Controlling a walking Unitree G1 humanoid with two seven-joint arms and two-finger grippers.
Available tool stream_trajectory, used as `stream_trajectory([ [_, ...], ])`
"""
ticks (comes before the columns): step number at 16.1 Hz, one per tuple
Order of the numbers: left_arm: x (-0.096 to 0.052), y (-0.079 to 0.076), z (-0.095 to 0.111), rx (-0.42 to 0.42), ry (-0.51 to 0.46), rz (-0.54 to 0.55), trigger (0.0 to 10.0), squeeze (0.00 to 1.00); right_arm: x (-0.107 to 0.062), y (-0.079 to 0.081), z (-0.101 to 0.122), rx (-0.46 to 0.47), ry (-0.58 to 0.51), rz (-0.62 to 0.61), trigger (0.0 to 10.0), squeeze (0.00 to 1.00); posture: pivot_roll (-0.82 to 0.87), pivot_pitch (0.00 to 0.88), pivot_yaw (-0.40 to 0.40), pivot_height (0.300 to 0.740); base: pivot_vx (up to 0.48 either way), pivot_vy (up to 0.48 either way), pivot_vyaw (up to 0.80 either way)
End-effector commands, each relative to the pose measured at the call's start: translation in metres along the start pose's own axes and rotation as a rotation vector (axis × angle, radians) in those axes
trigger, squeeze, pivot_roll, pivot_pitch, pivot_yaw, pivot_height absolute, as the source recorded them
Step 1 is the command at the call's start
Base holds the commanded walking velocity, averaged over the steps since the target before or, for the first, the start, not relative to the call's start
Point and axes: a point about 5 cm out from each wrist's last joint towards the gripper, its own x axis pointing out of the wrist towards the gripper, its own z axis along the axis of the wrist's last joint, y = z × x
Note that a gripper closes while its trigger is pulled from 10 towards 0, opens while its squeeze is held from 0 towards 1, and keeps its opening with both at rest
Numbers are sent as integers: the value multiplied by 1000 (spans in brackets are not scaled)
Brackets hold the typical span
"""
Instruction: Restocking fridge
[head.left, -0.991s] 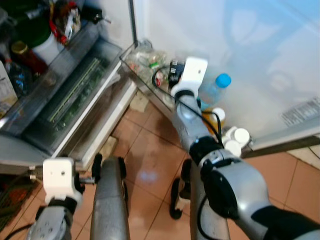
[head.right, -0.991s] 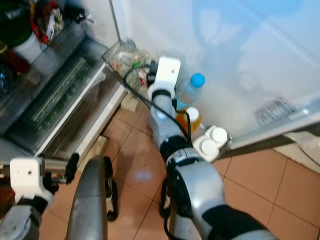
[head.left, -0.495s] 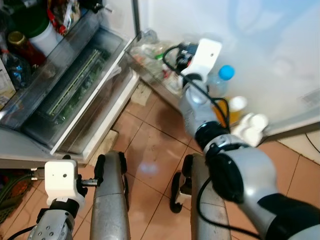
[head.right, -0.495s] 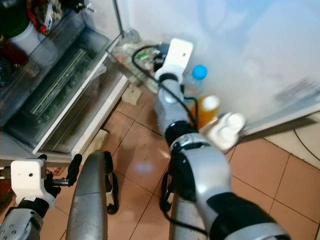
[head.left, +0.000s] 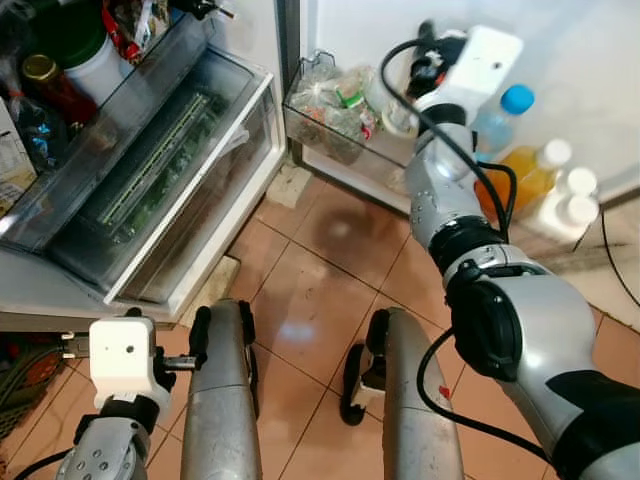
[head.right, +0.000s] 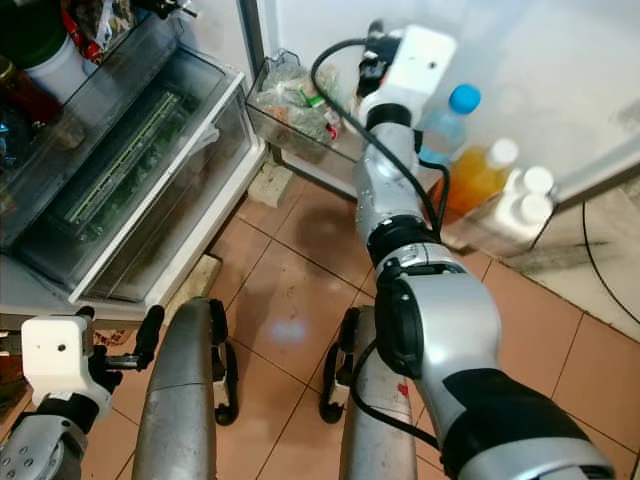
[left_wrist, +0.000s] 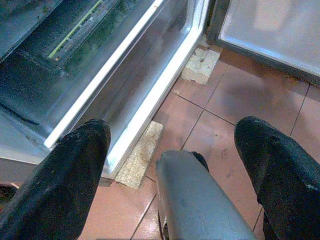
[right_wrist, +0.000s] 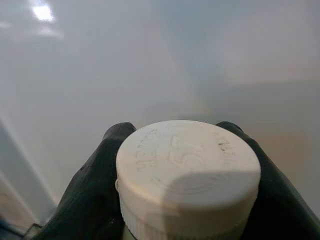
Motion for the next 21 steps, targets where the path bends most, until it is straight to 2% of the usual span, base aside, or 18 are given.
stream_trajectory([
  [1, -5, 3, -4, 8, 27, 20, 10000, 0, 4, 4, 10, 25, -56, 12, 10000, 0, 310, 393, -44, 605, 0, 0, 0],
  [2, -5, 3, -4, 8, 27, 20, 10000, 0, 4, 4, 10, 25, -56, 12, 10000, 0, 310, 393, -44, 605, 0, 0, 0],
  [4, -2, 3, -6, 14, 24, 12, 10000, 0, -3, 9, -2, 126, -3, 142, 10000, 0, 294, 382, -43, 605, 0, 0, 0],
  [5, 5, 3, -5, 29, 8, 3, 10000, 0, -11, 7, -9, 2, -4, 156, 10000, 0, 277, 362, -41, 605, 0, 0, 0],
  [6, 7, 3, -4, 30, 5, 2, 10000, 0, -14, 7, -12, -15, 0, 169, 10000, 0, 273, 358, -41, 605, 0, 0, 0],
  [7, 16, 4, -3, 34, -12, -3, 10000, 0, -24, 4, -22, -92, 26, 204, 10000, 0, 254, 331, -40, 605, 0, 0, 0],
  [8, 25, 6, 1, 42, -39, -13, 10000, 0, -34, -1, -24, -171, -37, 252, 10000, 0, 235, 309, -38, 605, 0, 0, 0],
  [9, 29, 7, 3, 45, -54, -14, 10000, 0, -40, -1, -27, -163, -31, 306, 10000, 0, 231, 305, -37, 605, 0, 0, 0],
  [10, 41, 9, 5, 47, -72, -14, 10000, 0, -46, -2, -34, -151, 6, 367, 10000, 0, 209, 275, -34, 605, 0, 0, 0],
  [13, 63, 12, 11, 47, -113, -16, 10000, 0, -66, -6, -53, -142, 107, 319, 10000, 0, 176, 212, -39, 605, 0, 0, 0],
  [15, 74, 14, 14, 43, -140, -10, 10000, 0, -77, -4, -54, -119, 100, 367, 10000, 0, 168, 174, -40, 605, 0, 0, 0],
  [16, 78, 15, 15, 40, -145, -8, 10000, 0, -79, -2, -56, -80, 121, 391, 10000, 0, 159, 157, -40, 605, 0, 0, 0],
  [18, 87, 16, 15, 32, -160, -8, 10000, 0, -80, -4, -53, -67, 108, 323, 10000, 0, 142, 126, -40, 605, 0, 0, 0],
  [21, 98, 11, 15, 20, -181, -14, 10000, 0, -82, 2, -51, -76, 113, 339, 10000, 0, 129, 110, -47, 605, 0, 0, 0],
])
